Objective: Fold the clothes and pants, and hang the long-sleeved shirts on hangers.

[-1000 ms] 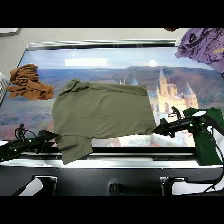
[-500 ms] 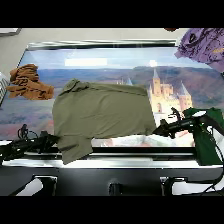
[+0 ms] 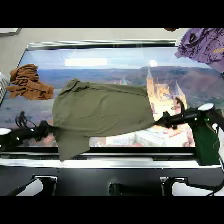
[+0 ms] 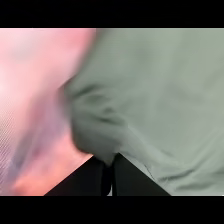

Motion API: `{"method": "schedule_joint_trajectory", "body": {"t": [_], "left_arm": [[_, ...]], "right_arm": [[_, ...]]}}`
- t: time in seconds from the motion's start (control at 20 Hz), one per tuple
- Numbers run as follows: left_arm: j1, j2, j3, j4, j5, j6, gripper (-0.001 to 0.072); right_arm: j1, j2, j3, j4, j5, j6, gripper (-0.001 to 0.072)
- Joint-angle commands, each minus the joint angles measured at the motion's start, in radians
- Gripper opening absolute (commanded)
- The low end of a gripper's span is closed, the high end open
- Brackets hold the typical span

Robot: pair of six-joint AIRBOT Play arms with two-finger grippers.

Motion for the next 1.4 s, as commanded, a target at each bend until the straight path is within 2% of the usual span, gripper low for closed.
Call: {"method": "schedule_joint_trajectory", "body": {"t": [0.0,0.15,0.25,0.35,0.4,0.55,0.75,0.9,1.05,1.15,1.35], "left_arm": [[-0.048,0.011,0.267,-0.011,-0.001,-0.041,0.0012],[-0.104,0.011,0.597,0.063,-0.009,-0.122,0.0012],[-0.141,0.012,0.862,0.178,-0.041,-0.18,0.0012],[-0.171,0.018,1.111,0.319,-0.082,-0.257,0.0012],[-0.182,0.027,1.215,0.389,-0.098,-0.297,0.0012],[-0.187,0.109,1.432,0.57,-0.127,-0.418,0.0012],[-0.185,0.307,1.466,0.785,-0.154,-0.525,0.0012],[-0.185,0.374,1.461,0.819,-0.215,-0.54,0.0013],[-0.185,0.366,1.429,0.815,-0.231,-0.54,0.0013],[-0.186,0.335,1.378,0.768,-0.232,-0.525,0.0014],[-0.194,0.187,1.207,0.523,-0.238,-0.396,0.0013]], "right_arm": [[0.125,0.07,0.226,-0.038,-0.086,0.026,0.0028],[0.27,0.077,0.591,-0.251,-0.177,0.131,0.0028],[0.333,0.078,0.844,-0.389,-0.208,0.201,0.0028],[0.364,0.091,1.072,-0.462,-0.192,0.24,0.0028],[0.367,0.12,1.146,-0.465,-0.198,0.248,0.0028],[0.367,0.299,1.156,-0.476,-0.239,0.248,0.0028],[0.367,0.51,1.149,-0.544,-0.215,0.3,0.0028],[0.367,0.585,1.149,-0.568,-0.215,0.356,0.0028],[0.367,0.562,1.149,-0.567,-0.205,0.383,0.0029],[0.367,0.505,1.131,-0.555,-0.173,0.383,0.0029],[0.367,0.344,0.986,-0.538,-0.123,0.383,0.0029]]}}
